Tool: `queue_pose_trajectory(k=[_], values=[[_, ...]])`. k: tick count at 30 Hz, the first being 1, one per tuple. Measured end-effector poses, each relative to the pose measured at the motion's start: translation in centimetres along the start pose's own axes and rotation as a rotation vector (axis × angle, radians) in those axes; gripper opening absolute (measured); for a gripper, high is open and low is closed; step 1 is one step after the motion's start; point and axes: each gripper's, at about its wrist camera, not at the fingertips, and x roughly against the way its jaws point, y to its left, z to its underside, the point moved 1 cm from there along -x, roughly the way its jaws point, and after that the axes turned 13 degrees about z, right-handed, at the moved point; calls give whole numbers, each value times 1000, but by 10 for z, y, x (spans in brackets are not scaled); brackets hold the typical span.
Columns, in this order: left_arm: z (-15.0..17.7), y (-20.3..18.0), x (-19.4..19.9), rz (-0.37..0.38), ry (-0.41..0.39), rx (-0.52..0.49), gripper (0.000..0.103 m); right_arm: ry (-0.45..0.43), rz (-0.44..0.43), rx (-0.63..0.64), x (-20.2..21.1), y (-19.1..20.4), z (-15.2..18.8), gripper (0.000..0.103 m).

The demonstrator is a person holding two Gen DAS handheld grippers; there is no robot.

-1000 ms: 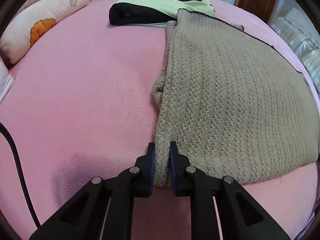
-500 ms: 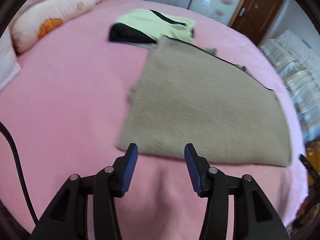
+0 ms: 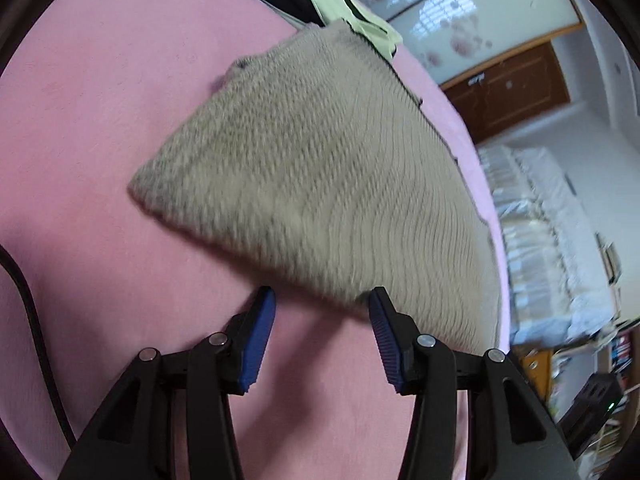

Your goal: Fold large clothes

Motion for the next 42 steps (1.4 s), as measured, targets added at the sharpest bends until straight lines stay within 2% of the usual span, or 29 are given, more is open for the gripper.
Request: queue_pose_trajectory(k=[6, 15, 27, 28, 30, 33, 35, 40, 42], values=[[-11, 0, -7, 0, -30, -38, 47, 46, -40, -27, -16, 5, 4, 31], [-31, -10, -29, -12, -57, -85, 47, 43, -55, -56, -25, 11, -2, 31], [-53, -16, -42, 12, -110, -64, 47, 25, -81, -39, -25, 23, -15, 31], [-54, -18, -42, 11, -121, -61, 45, 19, -80, -35, -25, 24, -18, 31], [-58, -22, -43, -1, -134, -68, 24, 9, -71, -28, -27, 26, -27, 31], [-56, -42, -39, -62, -182, -138, 17, 12, -28, -8, -39, 30, -43, 29], [-52, -58, -36, -113, -212, -199, 15, 14, -2, 13, -51, 33, -55, 13], [-44, -99, -28, -204, -288, -332, 11, -18, 4, 28, -86, 41, -79, 12], [-44, -111, -27, -215, -299, -358, 11, 39, -23, 48, -110, 47, -77, 10]])
